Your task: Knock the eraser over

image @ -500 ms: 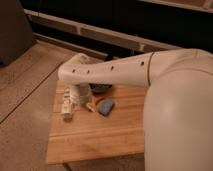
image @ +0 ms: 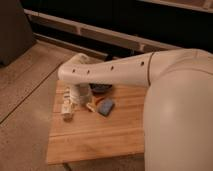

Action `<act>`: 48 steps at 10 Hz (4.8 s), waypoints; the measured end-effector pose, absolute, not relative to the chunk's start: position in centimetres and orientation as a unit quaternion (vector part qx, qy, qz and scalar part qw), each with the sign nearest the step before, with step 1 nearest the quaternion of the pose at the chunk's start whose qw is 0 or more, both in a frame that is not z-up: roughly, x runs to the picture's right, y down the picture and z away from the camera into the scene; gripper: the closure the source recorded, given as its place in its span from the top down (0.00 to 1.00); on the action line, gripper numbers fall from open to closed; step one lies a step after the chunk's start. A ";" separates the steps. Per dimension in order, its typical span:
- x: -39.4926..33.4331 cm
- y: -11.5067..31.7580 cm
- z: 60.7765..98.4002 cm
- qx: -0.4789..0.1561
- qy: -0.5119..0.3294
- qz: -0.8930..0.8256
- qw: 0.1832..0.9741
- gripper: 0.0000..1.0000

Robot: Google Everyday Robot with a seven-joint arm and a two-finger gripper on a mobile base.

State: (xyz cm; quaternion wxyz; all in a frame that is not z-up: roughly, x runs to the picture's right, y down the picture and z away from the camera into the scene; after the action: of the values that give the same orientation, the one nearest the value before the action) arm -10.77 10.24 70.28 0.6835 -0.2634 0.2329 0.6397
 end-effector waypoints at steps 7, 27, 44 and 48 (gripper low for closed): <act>-10.8 10.2 70.3 -0.263 0.233 0.640 0.683 0.65; -10.7 -0.4 70.1 -0.156 0.042 0.607 0.778 0.65; -7.1 0.1 89.3 -0.262 0.222 0.590 0.731 0.65; -8.7 -4.3 90.7 -0.213 0.117 0.596 0.766 0.65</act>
State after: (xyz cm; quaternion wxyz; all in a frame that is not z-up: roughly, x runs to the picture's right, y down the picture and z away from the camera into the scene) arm -8.65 -4.26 90.71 0.7657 -0.2129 0.1169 0.5956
